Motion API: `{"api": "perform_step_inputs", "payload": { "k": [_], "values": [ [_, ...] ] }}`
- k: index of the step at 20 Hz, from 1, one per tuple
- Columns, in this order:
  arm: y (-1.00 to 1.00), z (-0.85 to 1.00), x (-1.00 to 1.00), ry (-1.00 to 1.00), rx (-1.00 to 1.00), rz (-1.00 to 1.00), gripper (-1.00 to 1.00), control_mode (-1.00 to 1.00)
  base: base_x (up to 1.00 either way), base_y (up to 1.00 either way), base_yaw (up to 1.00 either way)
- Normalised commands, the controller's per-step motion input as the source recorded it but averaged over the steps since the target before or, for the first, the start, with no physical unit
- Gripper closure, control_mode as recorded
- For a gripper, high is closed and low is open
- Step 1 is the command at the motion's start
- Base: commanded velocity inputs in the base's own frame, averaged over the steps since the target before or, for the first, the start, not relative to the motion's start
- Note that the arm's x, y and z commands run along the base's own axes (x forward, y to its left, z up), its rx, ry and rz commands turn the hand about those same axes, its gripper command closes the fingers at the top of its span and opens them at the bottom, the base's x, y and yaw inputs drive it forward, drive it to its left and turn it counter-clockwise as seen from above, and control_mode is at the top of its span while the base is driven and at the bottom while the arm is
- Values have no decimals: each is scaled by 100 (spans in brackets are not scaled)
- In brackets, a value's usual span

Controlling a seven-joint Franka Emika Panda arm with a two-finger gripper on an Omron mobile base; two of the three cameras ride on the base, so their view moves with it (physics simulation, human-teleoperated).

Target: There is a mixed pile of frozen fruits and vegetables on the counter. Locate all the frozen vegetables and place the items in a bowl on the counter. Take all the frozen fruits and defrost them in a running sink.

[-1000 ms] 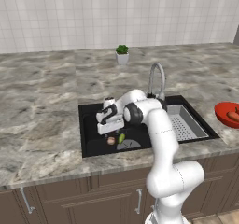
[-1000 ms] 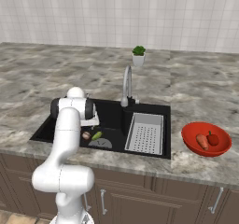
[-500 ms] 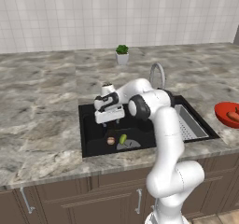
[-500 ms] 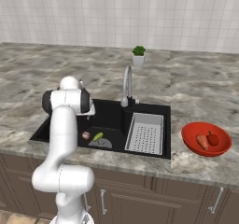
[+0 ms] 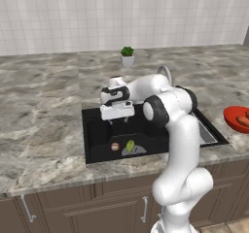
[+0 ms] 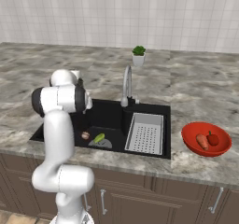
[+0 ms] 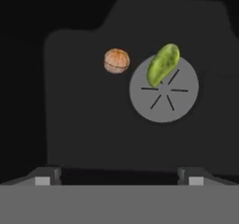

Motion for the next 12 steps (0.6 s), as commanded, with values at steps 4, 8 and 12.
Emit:
{"api": "perform_step_inputs", "payload": {
  "k": [4, 8, 12],
  "values": [
    [-27, 43, -65, -3, 6, -15, -100, -100, 0, 0, 0],
    [-20, 39, -59, -16, 9, -10, -100, -100, 0, 0, 0],
    [-7, 35, -61, -14, 2, -7, -100, -100, 0, 0, 0]
  ]
}}
